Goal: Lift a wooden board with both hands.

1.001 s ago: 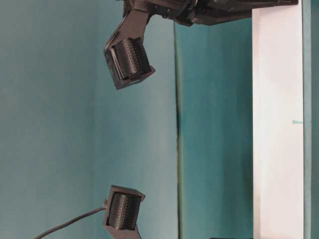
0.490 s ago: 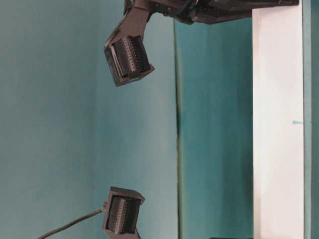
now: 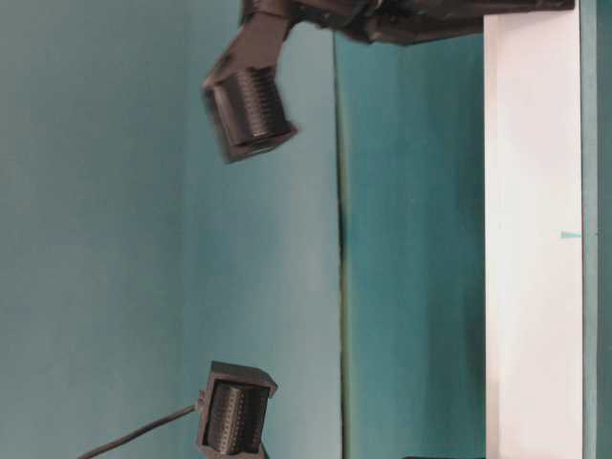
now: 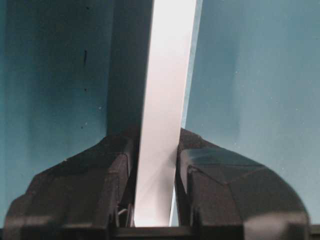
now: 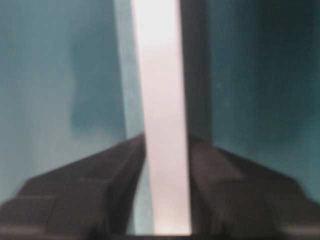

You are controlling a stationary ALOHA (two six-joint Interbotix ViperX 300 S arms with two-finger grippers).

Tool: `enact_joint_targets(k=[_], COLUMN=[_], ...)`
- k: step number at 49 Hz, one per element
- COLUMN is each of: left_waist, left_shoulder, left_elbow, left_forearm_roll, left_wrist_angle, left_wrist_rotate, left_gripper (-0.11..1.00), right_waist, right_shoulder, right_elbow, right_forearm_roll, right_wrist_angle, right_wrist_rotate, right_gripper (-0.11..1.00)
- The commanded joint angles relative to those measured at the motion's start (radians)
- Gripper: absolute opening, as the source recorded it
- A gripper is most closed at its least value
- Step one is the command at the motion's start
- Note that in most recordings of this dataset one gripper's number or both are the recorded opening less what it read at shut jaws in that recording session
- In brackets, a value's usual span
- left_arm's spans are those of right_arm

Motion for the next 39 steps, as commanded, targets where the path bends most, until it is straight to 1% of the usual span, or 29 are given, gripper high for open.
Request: enact_joint_targets(k=[1, 3, 4, 7, 8, 10, 13, 17, 19, 22, 29, 39], left_waist=[0.020, 0.020, 0.018, 0.017, 0.014, 0.011, 0.008, 0.005, 0.005, 0.003, 0.003, 0.003], left_shoulder=[-0.008, -0.008, -0.008, -0.008, -0.008, -0.008, -0.008, -0.008, -0.008, -0.012, -0.044, -0.167], left_elbow=[-0.003, -0.003, -0.002, -0.002, -0.002, 0.000, 0.002, 0.002, 0.002, 0.002, -0.003, -0.023], left_forearm_roll=[0.003, 0.003, 0.002, 0.002, 0.003, 0.003, 0.003, 0.003, 0.003, 0.003, 0.003, 0.002], left_wrist_angle=[-0.002, 0.000, 0.000, -0.002, -0.003, -0.008, -0.014, -0.014, -0.014, -0.014, -0.005, 0.034], left_wrist_rotate=[-0.002, 0.000, 0.000, 0.000, 0.002, 0.003, 0.008, 0.018, 0.025, 0.028, 0.034, 0.043], left_gripper=[0.18, 0.22, 0.26, 0.43, 0.51, 0.63, 0.79, 0.94, 0.97, 0.95, 0.97, 0.97], right_waist=[0.011, 0.009, 0.009, 0.011, 0.011, 0.011, 0.011, 0.011, 0.009, 0.009, 0.000, -0.040], right_shoulder=[0.011, 0.011, 0.009, 0.009, 0.008, 0.008, 0.006, 0.003, 0.002, -0.005, -0.043, -0.163], right_elbow=[0.002, 0.002, 0.003, 0.003, 0.002, 0.002, 0.002, 0.002, 0.000, 0.000, -0.002, -0.008], right_forearm_roll=[0.005, 0.005, 0.003, 0.003, 0.003, 0.003, 0.002, 0.002, 0.000, -0.005, -0.015, -0.020], right_wrist_angle=[0.003, 0.000, 0.000, -0.002, -0.002, -0.005, -0.011, -0.015, -0.017, -0.017, -0.017, -0.017], right_wrist_rotate=[0.028, 0.037, 0.040, 0.048, 0.049, 0.048, 0.049, 0.049, 0.048, 0.048, 0.049, 0.048], right_gripper=[0.64, 0.77, 0.81, 0.91, 0.92, 0.93, 0.93, 0.93, 0.93, 0.93, 0.93, 0.93])
